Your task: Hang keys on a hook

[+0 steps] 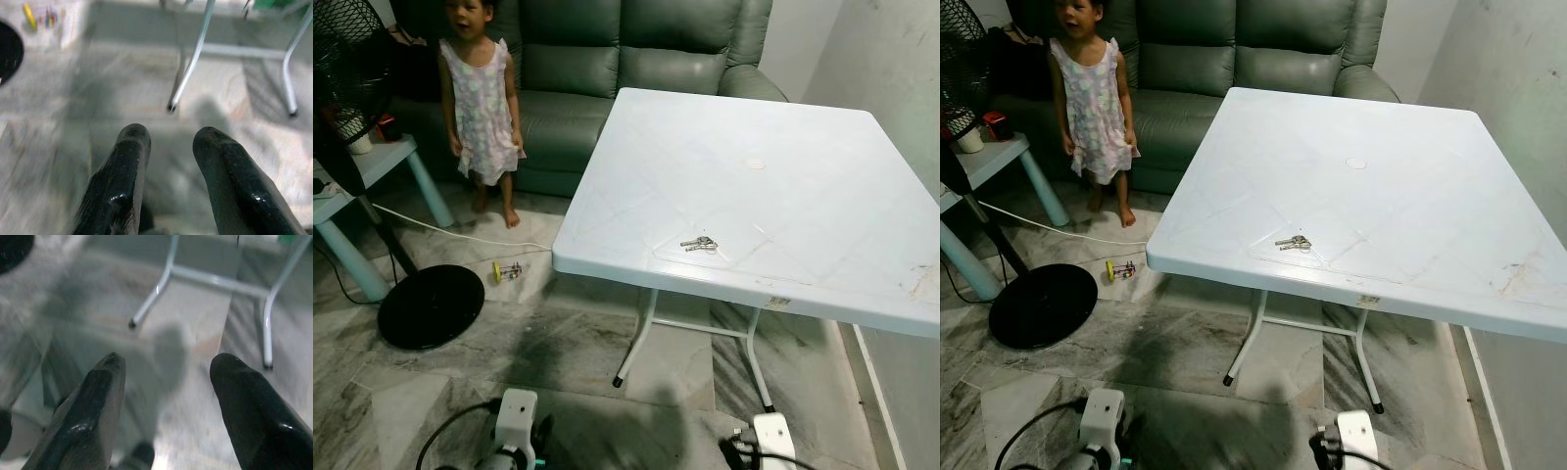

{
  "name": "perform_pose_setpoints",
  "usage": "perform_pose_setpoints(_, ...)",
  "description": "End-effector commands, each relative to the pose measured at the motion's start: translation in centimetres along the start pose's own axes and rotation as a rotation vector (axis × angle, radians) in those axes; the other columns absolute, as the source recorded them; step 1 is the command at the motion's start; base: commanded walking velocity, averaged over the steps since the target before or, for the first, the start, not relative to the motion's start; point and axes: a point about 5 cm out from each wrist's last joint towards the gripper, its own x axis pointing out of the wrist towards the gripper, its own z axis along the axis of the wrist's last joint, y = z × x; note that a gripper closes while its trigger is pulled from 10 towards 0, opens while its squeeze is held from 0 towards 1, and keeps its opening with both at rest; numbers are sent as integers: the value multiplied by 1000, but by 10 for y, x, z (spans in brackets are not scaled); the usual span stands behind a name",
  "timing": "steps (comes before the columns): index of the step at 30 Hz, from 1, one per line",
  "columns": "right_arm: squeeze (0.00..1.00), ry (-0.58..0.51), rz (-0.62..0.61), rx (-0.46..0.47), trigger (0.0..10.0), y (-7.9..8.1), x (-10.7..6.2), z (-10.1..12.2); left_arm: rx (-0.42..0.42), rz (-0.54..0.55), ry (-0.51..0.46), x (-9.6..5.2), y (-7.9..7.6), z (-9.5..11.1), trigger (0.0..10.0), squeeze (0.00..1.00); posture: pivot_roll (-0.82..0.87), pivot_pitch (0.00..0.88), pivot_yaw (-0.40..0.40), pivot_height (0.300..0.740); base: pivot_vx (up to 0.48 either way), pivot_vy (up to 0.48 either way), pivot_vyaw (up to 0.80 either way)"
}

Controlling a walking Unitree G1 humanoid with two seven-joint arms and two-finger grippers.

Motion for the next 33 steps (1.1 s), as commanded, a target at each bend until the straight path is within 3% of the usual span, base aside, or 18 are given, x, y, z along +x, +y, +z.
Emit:
perform_pose_setpoints(1,1000,-87,23,-2,10000,0,2,12,-2,-26,-100,5,-2,18,10000,0,85,0,-61,740,0,0,0)
perform_pose_setpoints(5,1000,-179,24,-14,10000,1,3,25,-16,-43,-205,7,-4,34,10000,0,86,0,-61,740,0,0,0)
perform_pose_setpoints(11,1000,-386,30,72,10000,-2,1,53,0,-89,-405,3,-14,57,10000,0,85,0,-59,740,0,0,0)
perform_pose_setpoints(15,1000,-472,33,96,10000,-2,0,66,11,-112,-480,-1,-18,65,10000,0,88,0,-61,740,0,0,0)
perform_pose_setpoints(22,1000,-589,25,164,10000,-2,4,96,-13,-124,-593,-2,-21,93,10000,0,92,0,-63,740,0,0,0)
perform_pose_setpoints(25,1000,-658,45,169,10000,1,5,117,-83,-107,-638,3,-20,114,10000,0,101,0,-69,740,0,0,0)
perform_pose_setpoints(33,1000,-670,-1,144,10000,4,8,139,-112,14,-664,0,-8,135,10000,0,93,0,-63,740,0,0,0)
